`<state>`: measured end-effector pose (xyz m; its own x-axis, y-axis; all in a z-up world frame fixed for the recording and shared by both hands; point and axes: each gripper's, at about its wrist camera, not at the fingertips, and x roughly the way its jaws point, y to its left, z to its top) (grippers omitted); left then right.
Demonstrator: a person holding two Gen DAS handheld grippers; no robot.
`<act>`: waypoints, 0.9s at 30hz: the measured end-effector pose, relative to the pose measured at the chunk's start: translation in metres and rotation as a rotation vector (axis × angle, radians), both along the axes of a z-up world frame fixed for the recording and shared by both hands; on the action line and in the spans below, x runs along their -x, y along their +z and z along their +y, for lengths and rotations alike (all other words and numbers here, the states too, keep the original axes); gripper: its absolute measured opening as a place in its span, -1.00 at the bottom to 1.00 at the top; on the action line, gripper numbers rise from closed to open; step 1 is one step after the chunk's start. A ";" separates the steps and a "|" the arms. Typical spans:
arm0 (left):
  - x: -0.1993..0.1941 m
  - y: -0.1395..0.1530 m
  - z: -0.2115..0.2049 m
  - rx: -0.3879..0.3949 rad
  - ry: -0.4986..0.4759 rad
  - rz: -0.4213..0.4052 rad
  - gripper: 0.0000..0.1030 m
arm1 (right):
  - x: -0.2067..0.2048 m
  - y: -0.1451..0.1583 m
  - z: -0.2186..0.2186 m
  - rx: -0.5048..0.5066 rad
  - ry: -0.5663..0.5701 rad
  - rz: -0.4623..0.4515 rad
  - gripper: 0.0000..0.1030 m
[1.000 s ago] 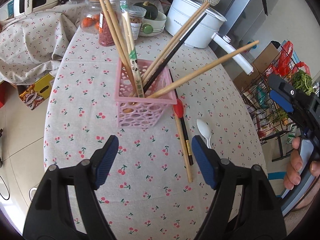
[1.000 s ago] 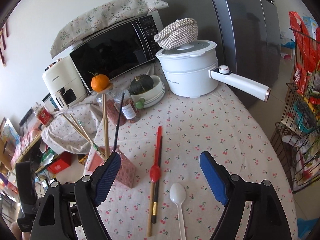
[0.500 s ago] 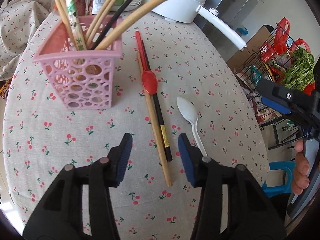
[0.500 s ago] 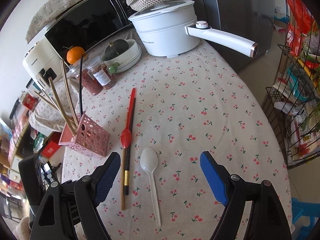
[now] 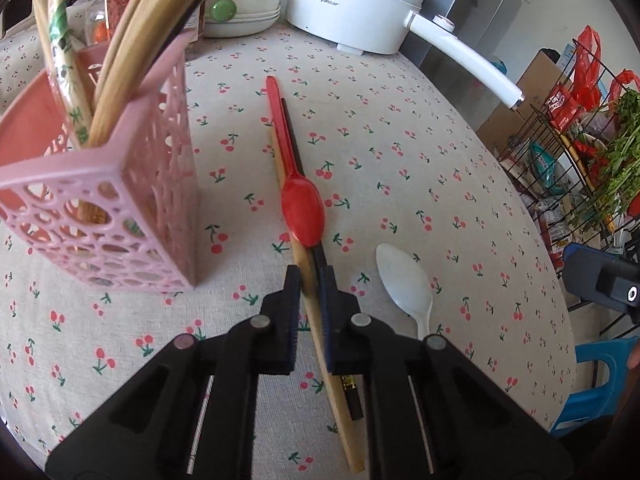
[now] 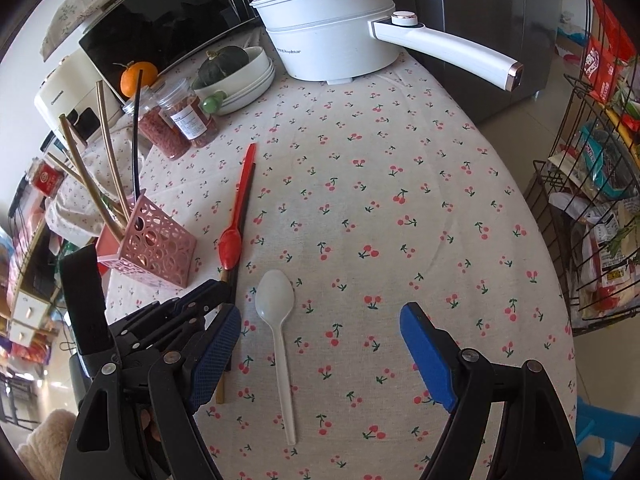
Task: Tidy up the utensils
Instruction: 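Move the left gripper to a wooden chopstick on the table and close it, then lift the wooden chopstick with the left gripper while the right gripper grasps the black chopstick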
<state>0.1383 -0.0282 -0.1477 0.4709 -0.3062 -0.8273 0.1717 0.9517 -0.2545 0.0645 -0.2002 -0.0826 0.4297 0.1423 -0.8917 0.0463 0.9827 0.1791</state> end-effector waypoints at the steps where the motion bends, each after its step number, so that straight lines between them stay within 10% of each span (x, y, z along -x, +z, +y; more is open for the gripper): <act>1: -0.001 0.000 0.000 -0.005 -0.005 0.003 -0.79 | -0.001 -0.001 0.000 0.003 0.000 0.004 0.61; 27: 0.070 0.009 0.034 -0.087 -0.345 0.350 -0.81 | 0.001 -0.012 0.010 0.028 0.046 0.072 0.61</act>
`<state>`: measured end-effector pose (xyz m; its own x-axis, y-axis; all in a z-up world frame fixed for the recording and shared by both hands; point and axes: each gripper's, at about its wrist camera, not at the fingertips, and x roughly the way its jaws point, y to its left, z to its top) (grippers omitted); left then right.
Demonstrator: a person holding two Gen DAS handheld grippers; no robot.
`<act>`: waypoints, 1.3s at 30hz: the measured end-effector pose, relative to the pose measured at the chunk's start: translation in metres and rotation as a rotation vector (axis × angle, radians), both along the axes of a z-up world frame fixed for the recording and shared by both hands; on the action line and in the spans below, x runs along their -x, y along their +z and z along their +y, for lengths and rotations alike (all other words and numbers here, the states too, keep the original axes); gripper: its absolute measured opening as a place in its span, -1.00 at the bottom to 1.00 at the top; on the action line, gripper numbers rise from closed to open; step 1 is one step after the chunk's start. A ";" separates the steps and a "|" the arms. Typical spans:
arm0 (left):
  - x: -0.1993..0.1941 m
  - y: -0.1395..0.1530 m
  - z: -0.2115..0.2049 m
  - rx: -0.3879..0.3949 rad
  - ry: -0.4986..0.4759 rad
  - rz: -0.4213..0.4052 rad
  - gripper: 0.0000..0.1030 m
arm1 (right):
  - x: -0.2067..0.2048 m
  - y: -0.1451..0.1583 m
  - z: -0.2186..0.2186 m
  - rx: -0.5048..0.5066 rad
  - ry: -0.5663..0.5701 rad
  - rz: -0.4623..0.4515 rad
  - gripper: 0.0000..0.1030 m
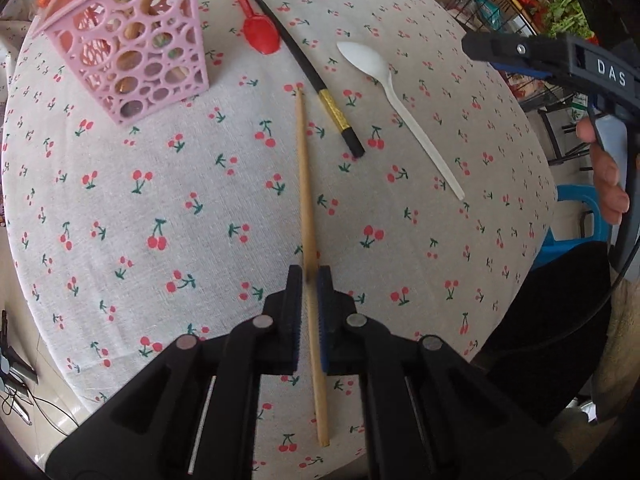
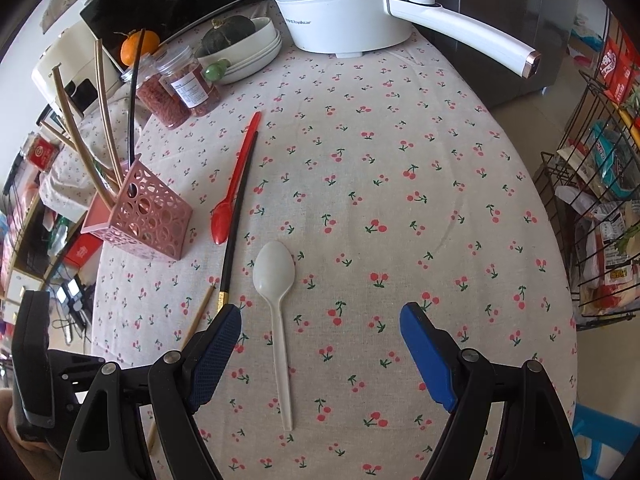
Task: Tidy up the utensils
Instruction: 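Lift the wooden chopstick with the left gripper while the right gripper grasps the black chopstick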
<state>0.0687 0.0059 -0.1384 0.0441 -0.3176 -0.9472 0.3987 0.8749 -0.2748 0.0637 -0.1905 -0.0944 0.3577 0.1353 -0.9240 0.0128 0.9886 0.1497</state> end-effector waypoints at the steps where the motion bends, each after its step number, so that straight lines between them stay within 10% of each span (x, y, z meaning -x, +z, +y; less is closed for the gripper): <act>1: -0.004 0.004 0.004 0.021 0.023 -0.011 -0.75 | 0.000 0.001 0.000 -0.003 -0.001 -0.001 0.61; 10: -0.032 0.002 -0.016 0.056 0.100 -0.113 -0.55 | -0.006 -0.009 -0.001 0.016 -0.013 0.029 0.61; 21: -0.028 -0.004 -0.049 -0.159 0.018 -0.163 -0.87 | -0.011 -0.014 0.000 0.022 -0.023 0.048 0.61; 36: 0.010 0.092 0.026 0.102 0.169 -0.396 -0.87 | -0.067 -0.023 0.020 -0.086 -0.012 0.023 0.59; 39: 0.012 0.100 0.040 0.133 0.204 -0.424 -0.87 | -0.094 -0.036 0.026 -0.147 -0.021 0.037 0.21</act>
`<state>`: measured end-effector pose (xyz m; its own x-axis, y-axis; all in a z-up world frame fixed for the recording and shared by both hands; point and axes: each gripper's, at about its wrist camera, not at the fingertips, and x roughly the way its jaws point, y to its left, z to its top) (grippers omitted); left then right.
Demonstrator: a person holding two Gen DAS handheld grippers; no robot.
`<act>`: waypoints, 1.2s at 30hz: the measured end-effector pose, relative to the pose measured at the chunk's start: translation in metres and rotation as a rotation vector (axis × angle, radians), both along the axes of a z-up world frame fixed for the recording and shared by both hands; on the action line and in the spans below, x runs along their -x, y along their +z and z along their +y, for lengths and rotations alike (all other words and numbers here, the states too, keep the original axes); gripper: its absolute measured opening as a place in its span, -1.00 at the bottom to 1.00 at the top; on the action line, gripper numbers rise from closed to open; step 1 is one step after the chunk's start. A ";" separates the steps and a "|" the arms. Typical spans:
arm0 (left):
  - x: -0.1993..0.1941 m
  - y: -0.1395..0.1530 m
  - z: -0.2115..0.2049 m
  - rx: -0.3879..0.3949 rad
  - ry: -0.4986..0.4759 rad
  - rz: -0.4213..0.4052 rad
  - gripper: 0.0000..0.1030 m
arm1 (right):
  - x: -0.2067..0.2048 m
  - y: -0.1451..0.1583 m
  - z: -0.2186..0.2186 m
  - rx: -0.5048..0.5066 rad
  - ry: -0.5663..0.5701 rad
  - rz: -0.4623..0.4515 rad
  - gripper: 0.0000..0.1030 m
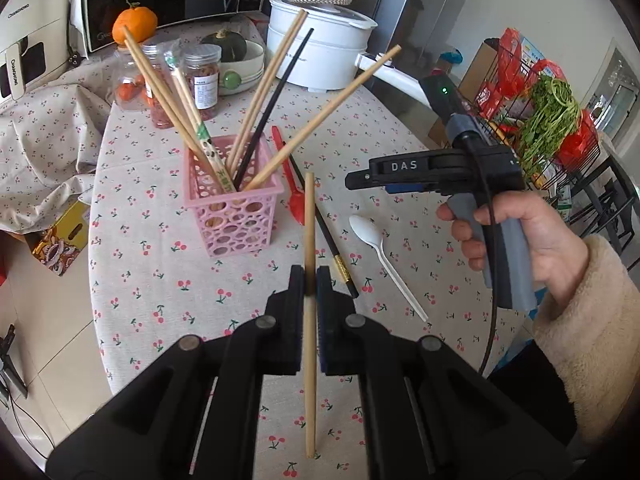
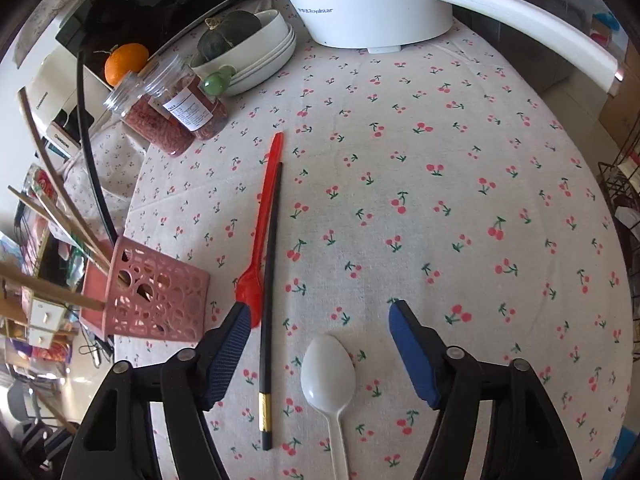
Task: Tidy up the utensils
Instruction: 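Lift the wooden chopstick with the left gripper while the right gripper grasps the black chopstick, then lower the wooden chopstick into the basket with the left gripper while the right gripper carries the black chopstick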
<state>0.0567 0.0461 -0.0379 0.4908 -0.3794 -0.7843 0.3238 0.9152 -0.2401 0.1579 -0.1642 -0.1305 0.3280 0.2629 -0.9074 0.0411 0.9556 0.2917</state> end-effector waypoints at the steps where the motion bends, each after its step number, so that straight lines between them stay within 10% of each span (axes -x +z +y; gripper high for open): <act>1: -0.001 0.001 0.005 0.009 0.008 -0.006 -0.87 | -0.008 -0.005 0.001 -0.027 -0.010 0.006 0.03; 7: -0.001 0.008 0.022 0.051 0.029 -0.027 -0.87 | -0.048 -0.027 0.021 -0.089 -0.022 0.011 -0.53; 22: -0.007 0.005 0.036 0.066 0.074 -0.012 -0.87 | -0.053 -0.039 0.059 0.185 0.067 -0.004 -0.88; 30: -0.010 0.018 0.048 0.099 0.133 -0.063 -0.87 | -0.017 -0.007 0.005 -0.096 -0.044 -0.068 -0.90; 36: -0.005 0.045 0.051 0.138 0.149 -0.158 -0.87 | 0.034 0.059 -0.005 -0.114 -0.021 -0.253 -0.90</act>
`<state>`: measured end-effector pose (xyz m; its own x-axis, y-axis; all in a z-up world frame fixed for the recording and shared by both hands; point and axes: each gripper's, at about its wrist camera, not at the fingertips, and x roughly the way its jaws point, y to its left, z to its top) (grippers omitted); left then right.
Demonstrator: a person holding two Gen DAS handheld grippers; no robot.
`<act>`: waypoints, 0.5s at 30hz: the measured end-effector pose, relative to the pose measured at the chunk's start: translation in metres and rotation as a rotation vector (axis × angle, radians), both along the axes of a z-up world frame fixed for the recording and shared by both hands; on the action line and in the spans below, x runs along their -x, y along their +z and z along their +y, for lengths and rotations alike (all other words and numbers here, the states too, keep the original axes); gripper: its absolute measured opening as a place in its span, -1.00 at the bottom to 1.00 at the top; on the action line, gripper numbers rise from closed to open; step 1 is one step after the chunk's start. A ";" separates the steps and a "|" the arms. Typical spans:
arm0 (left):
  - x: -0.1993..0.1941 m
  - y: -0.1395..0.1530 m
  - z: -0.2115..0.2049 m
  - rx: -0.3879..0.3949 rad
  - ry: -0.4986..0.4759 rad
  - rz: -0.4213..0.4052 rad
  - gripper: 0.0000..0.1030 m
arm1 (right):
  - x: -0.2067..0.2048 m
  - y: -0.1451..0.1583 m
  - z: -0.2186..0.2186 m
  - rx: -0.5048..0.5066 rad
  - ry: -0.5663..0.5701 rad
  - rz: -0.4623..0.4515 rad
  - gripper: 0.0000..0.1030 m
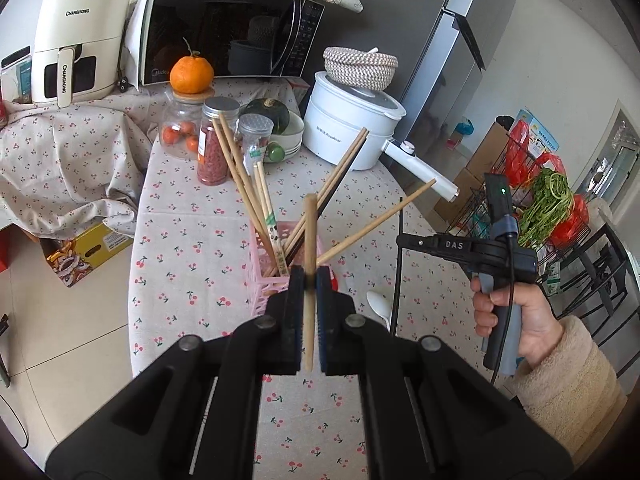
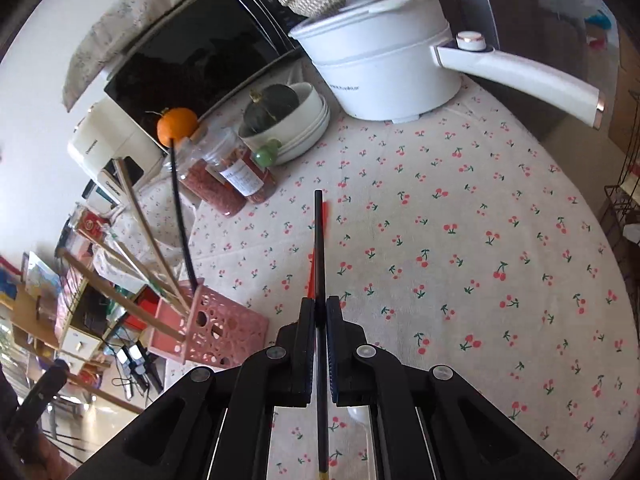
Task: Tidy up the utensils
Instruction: 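Lower the wooden chopstick into the basket with the left gripper while the right gripper carries the black chopstick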
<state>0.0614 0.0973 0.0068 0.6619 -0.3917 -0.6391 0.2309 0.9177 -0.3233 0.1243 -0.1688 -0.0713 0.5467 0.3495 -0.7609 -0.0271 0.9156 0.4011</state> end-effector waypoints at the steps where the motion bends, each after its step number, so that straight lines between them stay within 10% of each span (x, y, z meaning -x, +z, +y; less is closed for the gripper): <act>1: 0.001 0.006 0.001 0.007 0.006 -0.020 -0.87 | 0.009 0.011 0.001 0.001 0.005 -0.033 -0.90; 15: 0.017 0.063 0.004 0.018 0.136 -0.400 -0.87 | 0.080 0.110 0.015 0.001 0.055 -0.358 -0.90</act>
